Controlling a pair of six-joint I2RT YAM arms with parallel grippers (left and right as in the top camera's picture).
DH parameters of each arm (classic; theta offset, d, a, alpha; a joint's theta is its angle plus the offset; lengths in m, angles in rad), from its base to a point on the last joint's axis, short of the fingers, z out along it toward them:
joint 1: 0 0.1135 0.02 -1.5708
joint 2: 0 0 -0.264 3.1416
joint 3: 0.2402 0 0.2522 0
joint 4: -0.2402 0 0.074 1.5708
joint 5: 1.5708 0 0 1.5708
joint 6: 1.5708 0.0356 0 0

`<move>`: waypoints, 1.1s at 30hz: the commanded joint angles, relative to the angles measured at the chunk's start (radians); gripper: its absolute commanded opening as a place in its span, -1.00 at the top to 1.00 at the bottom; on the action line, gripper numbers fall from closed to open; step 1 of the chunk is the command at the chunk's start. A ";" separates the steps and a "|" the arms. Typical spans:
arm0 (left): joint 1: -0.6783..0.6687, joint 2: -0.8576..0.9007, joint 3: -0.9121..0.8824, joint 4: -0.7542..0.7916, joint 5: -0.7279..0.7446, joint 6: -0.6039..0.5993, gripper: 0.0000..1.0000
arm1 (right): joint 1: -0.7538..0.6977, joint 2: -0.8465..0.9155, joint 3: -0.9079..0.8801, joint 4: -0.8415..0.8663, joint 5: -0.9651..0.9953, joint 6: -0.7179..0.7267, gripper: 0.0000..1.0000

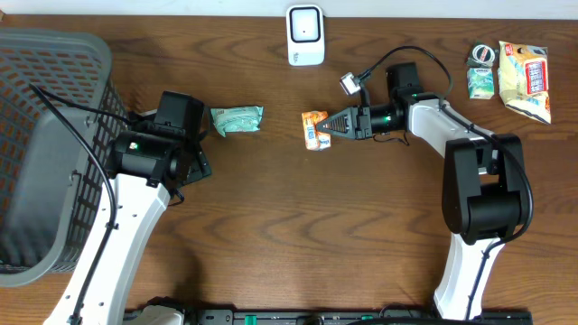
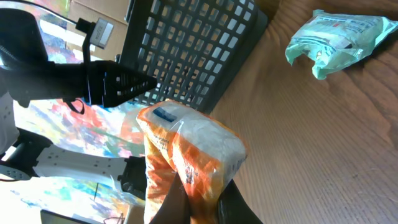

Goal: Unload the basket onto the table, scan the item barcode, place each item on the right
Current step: 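Lift the orange pack and carry it rightward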

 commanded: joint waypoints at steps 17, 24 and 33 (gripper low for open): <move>0.005 -0.005 0.003 -0.002 -0.013 -0.005 -0.95 | 0.008 0.000 -0.005 0.002 -0.017 -0.017 0.97; 0.005 -0.005 0.003 -0.003 -0.013 -0.005 -0.95 | 0.008 0.000 -0.005 0.000 -0.018 -0.017 0.97; 0.005 -0.005 0.003 -0.003 -0.013 -0.005 -0.95 | 0.024 0.000 -0.005 0.002 -0.015 -0.017 0.97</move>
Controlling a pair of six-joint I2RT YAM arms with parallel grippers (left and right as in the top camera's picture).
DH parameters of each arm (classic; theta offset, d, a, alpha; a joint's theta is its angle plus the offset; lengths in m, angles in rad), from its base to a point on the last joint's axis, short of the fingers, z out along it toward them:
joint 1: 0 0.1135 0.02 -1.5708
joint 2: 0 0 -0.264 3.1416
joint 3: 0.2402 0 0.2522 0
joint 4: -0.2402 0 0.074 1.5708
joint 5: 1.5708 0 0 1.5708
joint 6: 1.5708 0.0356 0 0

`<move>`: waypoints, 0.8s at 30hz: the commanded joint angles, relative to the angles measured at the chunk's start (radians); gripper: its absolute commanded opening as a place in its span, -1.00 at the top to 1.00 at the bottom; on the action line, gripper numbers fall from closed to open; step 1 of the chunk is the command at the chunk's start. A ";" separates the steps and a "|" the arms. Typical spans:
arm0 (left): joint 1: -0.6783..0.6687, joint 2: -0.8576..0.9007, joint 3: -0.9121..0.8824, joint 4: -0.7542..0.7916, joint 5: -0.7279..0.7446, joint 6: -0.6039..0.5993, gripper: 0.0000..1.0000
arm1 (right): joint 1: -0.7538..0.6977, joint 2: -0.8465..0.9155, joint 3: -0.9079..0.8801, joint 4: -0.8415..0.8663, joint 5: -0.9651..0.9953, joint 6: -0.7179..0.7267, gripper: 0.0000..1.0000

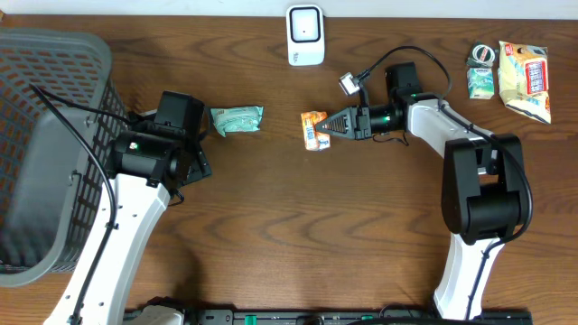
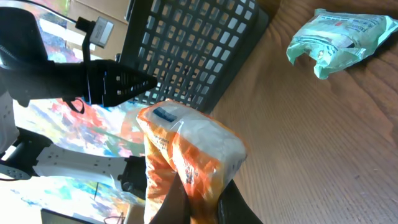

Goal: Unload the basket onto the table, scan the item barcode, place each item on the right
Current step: 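Lift the orange pack and carry it rightward, then swing the orange pack up to face the scanner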

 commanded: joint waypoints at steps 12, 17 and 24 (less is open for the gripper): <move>0.005 -0.005 0.003 -0.002 -0.013 -0.005 -0.95 | 0.059 0.000 -0.005 0.152 0.141 0.263 0.97; 0.005 -0.005 0.003 -0.003 -0.013 -0.005 -0.95 | 0.065 0.000 -0.005 0.412 0.099 0.457 0.98; 0.005 -0.005 0.003 -0.003 -0.013 -0.005 -0.95 | 0.051 0.000 -0.005 0.727 -0.027 0.678 0.98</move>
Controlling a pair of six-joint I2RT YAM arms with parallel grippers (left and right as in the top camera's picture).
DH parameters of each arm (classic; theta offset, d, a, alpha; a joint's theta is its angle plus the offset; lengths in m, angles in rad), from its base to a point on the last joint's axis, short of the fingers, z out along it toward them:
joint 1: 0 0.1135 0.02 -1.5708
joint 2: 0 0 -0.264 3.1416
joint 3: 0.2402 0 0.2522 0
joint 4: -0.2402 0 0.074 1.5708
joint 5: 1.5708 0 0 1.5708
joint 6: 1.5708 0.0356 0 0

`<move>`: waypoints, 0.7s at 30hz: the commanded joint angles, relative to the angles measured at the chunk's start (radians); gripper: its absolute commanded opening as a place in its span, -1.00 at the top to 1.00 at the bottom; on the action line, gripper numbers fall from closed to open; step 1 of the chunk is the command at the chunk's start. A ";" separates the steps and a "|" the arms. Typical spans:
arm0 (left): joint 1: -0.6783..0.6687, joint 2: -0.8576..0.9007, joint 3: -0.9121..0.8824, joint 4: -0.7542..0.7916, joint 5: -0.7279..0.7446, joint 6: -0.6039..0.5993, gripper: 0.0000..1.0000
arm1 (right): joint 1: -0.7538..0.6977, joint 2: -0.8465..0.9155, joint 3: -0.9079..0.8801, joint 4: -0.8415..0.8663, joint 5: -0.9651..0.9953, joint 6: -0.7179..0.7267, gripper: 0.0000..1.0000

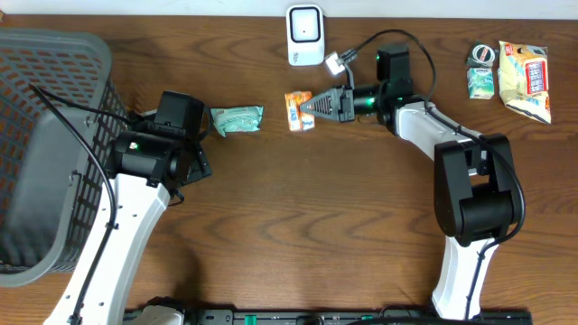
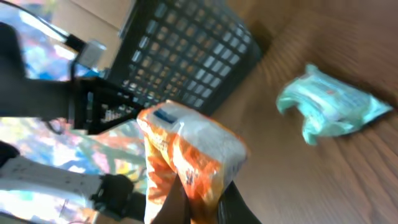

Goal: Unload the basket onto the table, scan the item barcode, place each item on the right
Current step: 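Swing the orange pack up to face the scanner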

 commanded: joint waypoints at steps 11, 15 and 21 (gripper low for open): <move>0.005 -0.005 0.003 -0.003 -0.013 -0.005 -0.95 | -0.079 0.000 0.005 0.053 -0.099 0.212 0.98; 0.005 -0.005 0.003 -0.003 -0.013 -0.005 -0.96 | -0.092 0.000 0.005 0.042 -0.099 0.211 0.98; 0.005 -0.005 0.003 -0.003 -0.013 -0.005 -0.95 | -0.085 0.000 0.003 0.042 -0.099 0.208 0.98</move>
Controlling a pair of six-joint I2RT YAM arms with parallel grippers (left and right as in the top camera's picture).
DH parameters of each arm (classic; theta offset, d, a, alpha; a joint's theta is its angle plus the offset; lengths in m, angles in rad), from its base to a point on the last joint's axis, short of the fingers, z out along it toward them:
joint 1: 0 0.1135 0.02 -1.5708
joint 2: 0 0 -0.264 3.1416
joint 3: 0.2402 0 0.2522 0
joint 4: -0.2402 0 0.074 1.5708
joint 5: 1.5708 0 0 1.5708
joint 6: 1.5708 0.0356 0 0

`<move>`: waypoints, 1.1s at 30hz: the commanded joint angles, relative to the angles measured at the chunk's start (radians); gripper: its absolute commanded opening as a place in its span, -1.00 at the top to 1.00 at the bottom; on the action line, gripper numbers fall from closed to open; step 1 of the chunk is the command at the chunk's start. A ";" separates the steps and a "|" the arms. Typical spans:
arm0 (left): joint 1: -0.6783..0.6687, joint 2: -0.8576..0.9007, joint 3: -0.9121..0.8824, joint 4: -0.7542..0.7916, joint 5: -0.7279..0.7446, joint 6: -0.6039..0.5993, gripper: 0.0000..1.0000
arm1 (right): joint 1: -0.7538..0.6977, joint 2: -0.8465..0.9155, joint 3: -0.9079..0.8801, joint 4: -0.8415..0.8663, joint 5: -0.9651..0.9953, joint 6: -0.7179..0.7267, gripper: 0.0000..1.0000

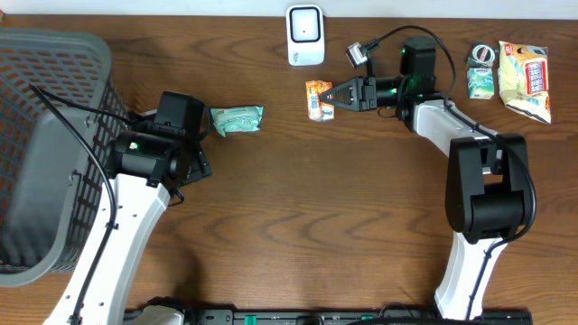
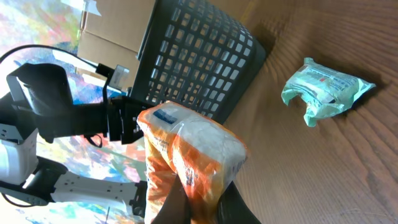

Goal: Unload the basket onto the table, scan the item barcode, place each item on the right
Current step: 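Swing the orange pack up to face the scanner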

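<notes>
My right gripper [image 1: 332, 97] is shut on an orange and white snack packet [image 1: 317, 99], held above the table just below and right of the white barcode scanner [image 1: 305, 35] at the back edge. In the right wrist view the packet [image 2: 186, 155] fills the centre, pinched between my dark fingers [image 2: 174, 202]. My left gripper [image 1: 200, 144] rests at the left by a pale green packet [image 1: 237, 118]; its jaws are hidden under the arm.
A grey mesh basket [image 1: 45, 153] stands at the far left, also seen as the basket [image 2: 193, 59] in the wrist view. Several packets [image 1: 524, 77] and a roll of tape [image 1: 483, 54] lie at the back right.
My right gripper has moved right and slightly up the table with the orange packet, from left of the scanner's base to right of it.
My right gripper held the orange packet mid-table, right of the green packet, at the two oldest moments. Then it held it farther back and left, below the scanner. Now it holds it just right of the scanner. The left arm has not moved.
</notes>
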 commanded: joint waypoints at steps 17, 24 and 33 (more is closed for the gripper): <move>0.005 -0.005 0.003 -0.003 -0.013 -0.005 -0.96 | 0.002 0.000 0.003 -0.028 -0.025 -0.010 0.98; 0.005 -0.005 0.003 -0.003 -0.013 -0.005 -0.95 | 0.006 0.000 0.003 -0.028 -0.016 -0.009 0.97; 0.005 -0.005 0.003 -0.003 -0.013 -0.005 -0.96 | 0.063 0.000 0.003 -0.069 0.143 0.002 0.97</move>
